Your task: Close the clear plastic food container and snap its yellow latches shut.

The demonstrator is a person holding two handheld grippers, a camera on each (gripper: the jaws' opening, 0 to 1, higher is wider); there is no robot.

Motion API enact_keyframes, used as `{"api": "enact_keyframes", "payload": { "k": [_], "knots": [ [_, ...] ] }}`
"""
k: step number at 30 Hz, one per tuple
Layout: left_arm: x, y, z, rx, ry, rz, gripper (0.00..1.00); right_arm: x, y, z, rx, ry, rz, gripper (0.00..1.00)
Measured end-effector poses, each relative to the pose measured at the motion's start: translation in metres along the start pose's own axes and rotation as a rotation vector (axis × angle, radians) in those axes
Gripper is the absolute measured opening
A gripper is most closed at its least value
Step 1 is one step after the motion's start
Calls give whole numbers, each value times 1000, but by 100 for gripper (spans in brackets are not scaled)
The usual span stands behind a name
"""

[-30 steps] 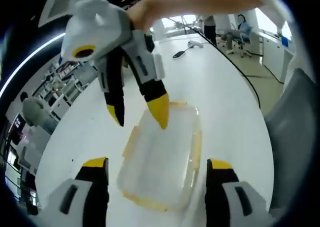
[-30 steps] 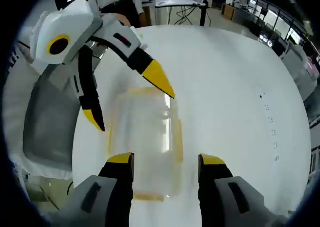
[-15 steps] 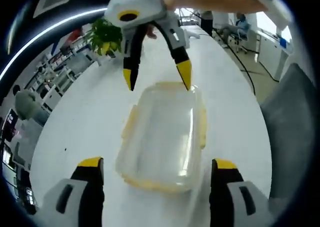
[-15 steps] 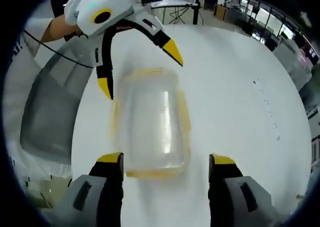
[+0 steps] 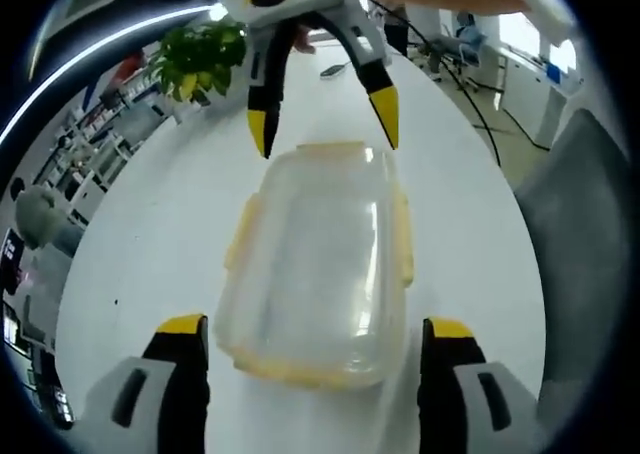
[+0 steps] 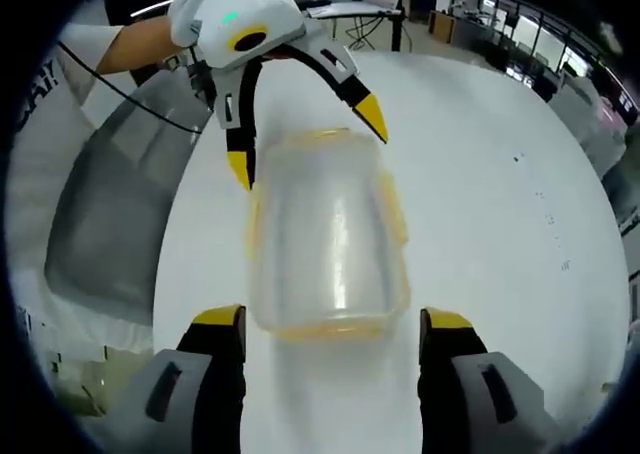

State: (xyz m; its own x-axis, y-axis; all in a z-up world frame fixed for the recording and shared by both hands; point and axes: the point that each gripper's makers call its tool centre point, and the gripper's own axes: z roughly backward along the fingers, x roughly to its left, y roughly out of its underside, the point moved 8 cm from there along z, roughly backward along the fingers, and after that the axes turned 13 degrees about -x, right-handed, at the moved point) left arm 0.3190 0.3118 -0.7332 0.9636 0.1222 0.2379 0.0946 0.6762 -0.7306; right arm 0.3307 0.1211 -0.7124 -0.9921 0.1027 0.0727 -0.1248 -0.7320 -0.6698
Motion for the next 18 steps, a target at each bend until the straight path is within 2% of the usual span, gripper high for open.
{"api": "enact_keyframes", "payload": {
  "k": [9,13,18],
  "knots": [
    [2,5,-6,25,22,-10,84,1,6,-12,34,-6,8,73],
    [3,5,-7,28,31,-15,83,1,5,-15,29,-3,8,75],
    [6,4,-6,30,30,-23,78,0,4,-19,26,3,30,72]
  ]
}}
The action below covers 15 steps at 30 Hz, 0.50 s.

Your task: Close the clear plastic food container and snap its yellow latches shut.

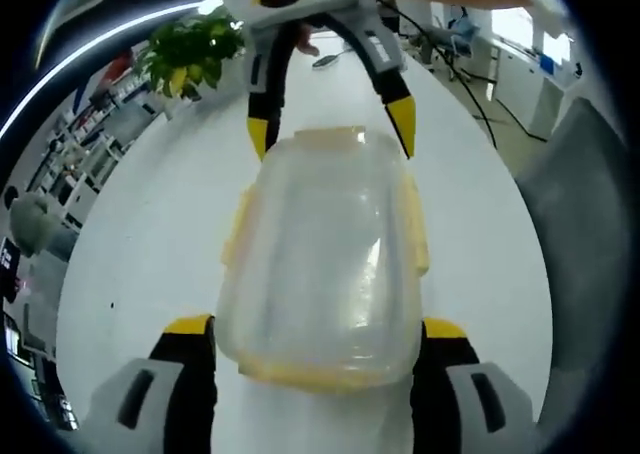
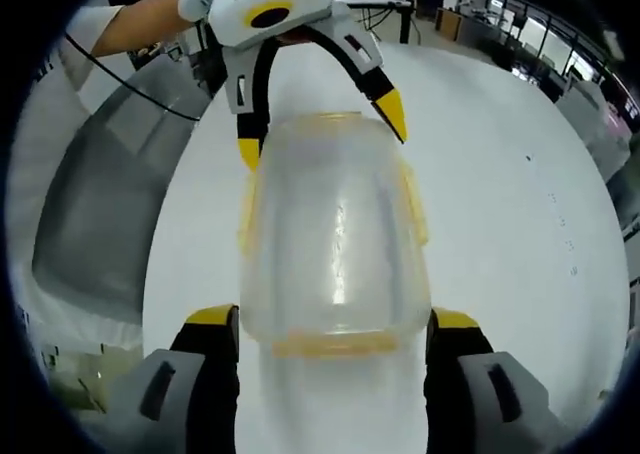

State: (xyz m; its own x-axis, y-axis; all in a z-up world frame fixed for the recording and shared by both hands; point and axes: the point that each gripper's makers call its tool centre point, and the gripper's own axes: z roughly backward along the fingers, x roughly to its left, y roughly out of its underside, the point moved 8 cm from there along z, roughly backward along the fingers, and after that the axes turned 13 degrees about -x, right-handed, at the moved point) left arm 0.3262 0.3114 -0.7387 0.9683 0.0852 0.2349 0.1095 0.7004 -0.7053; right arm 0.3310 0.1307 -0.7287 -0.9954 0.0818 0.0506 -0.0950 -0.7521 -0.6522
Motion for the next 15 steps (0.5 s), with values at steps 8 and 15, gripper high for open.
{"api": "enact_keyframes", "payload": {
  "k": [8,15],
  "knots": [
    [0,1,2,2,8,2,78,-1,-2,0,0,-8,12,72],
    [2,3,4,9,5,4,77,-3,-5,-2,-4,-10,22,72]
  ]
}}
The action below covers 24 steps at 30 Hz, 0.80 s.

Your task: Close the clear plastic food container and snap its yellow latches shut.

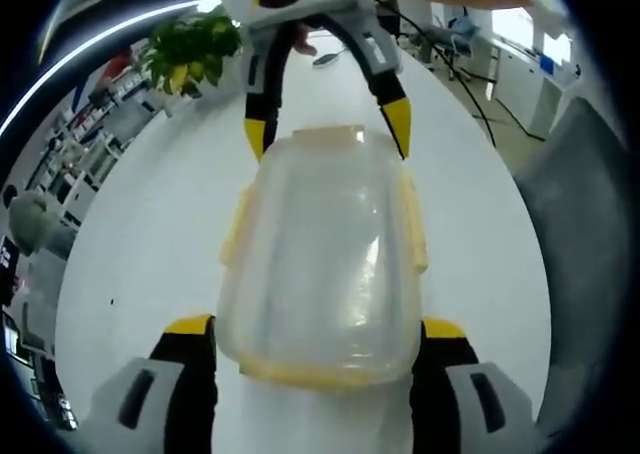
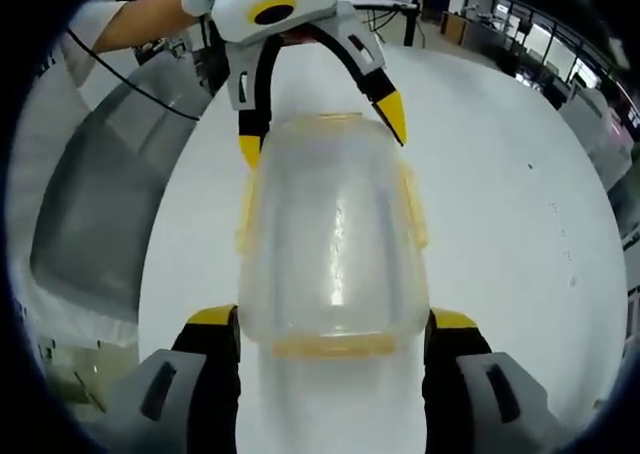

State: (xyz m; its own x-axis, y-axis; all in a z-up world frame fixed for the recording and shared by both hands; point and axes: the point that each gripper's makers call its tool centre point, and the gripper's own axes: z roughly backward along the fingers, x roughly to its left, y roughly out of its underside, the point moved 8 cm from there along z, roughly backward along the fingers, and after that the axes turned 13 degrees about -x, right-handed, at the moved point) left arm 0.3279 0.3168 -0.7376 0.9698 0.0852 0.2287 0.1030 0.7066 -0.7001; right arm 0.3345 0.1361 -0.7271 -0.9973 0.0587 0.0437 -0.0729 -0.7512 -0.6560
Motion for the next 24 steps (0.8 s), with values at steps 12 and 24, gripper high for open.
{"api": "enact_keyframes", "payload": {
  "k": [12,24],
  "knots": [
    [10,11,9,19,-9,1,77,-9,-12,-9,-26,0,15,72],
    [33,26,16,41,-21,-1,77,-31,-27,-21,-44,1,43,71]
  ]
}}
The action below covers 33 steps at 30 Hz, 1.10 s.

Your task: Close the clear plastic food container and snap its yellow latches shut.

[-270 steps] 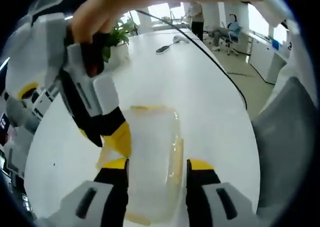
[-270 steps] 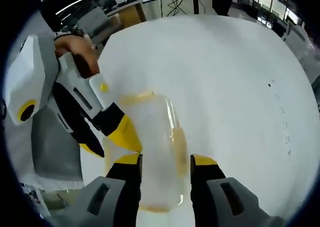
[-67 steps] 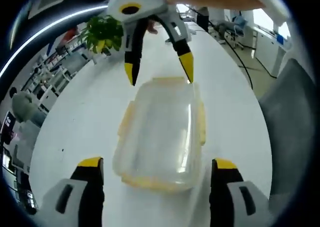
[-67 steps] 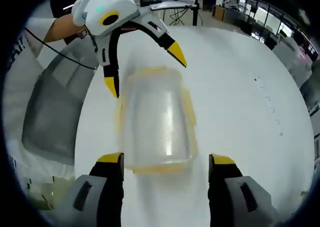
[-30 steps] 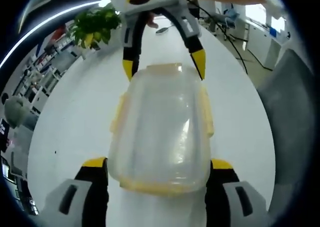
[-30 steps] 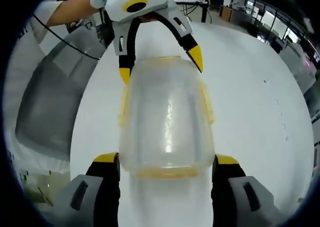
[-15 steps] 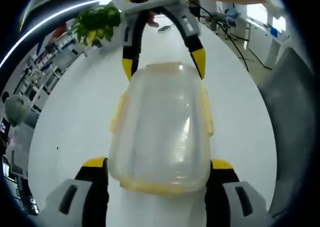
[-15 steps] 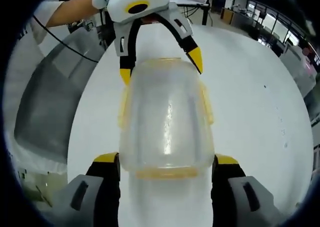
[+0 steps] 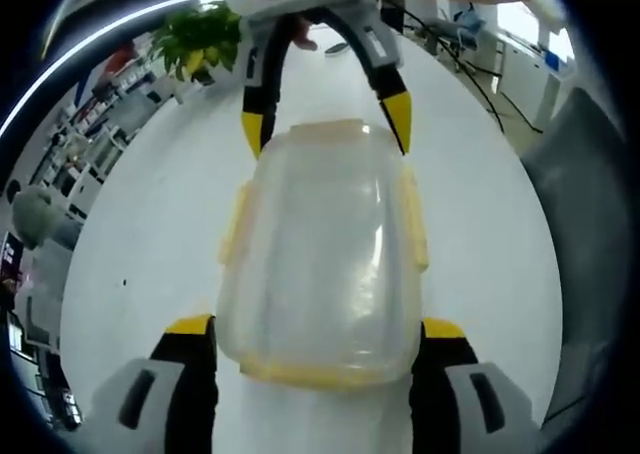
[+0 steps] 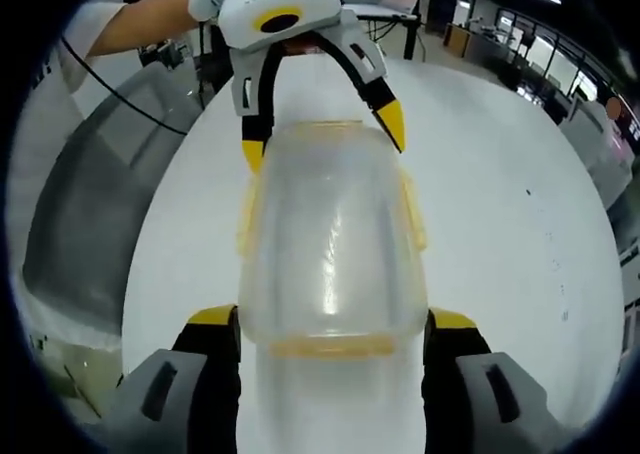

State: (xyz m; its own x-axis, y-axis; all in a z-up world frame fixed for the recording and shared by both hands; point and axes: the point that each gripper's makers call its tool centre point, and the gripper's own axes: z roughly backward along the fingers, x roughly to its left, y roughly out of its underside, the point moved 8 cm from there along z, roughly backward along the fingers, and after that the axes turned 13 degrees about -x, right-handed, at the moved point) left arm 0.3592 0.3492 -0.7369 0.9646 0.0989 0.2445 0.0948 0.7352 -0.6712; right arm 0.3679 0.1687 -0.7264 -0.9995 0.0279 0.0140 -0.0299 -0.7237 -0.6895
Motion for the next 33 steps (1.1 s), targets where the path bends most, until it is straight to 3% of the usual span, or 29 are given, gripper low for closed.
{"api": "enact_keyframes", "payload": {
  "k": [11,33],
  "knots": [
    [22,10,1,29,-5,-7,77,-23,-11,-8,12,-1,35,71],
    [70,30,0,30,-29,-15,77,-70,-25,-26,1,20,59,72]
  ]
}}
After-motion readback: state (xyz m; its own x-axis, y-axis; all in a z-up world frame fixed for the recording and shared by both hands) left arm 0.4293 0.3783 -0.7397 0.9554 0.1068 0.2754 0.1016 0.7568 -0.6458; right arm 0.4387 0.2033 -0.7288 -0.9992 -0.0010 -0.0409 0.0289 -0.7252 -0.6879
